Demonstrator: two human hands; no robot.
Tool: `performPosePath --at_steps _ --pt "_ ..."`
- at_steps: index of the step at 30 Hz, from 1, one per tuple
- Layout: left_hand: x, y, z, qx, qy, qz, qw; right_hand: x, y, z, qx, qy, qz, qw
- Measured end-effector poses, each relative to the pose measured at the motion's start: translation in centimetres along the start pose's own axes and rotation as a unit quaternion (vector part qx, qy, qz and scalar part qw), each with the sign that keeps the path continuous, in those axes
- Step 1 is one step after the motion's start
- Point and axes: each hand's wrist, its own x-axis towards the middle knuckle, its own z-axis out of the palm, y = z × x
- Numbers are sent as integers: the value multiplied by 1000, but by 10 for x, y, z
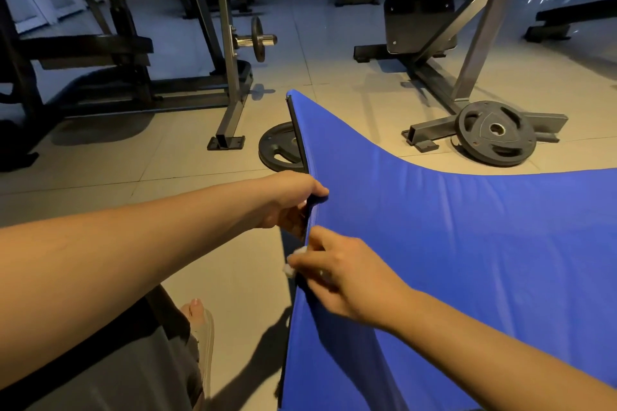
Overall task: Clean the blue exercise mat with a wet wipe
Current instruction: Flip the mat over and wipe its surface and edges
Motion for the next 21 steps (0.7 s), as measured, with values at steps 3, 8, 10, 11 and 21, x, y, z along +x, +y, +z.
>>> performPosePath --at_steps 3,8,10,11,21 --pt "-2 1 0 -3 -13 -5 1000 12 17 -12 -19 24 20 999" --pt "-4 3 3 -46 30 16 998 26 30 -5 2 148 114 982" --pt "-1 1 4 -73 64 17 995 12 11 10 27 90 57 994" --pt "0 1 5 -73 71 18 995 6 3 15 27 41 29 998" --pt "-1 9 1 -76 4 33 997 36 42 -8 71 222 194 953"
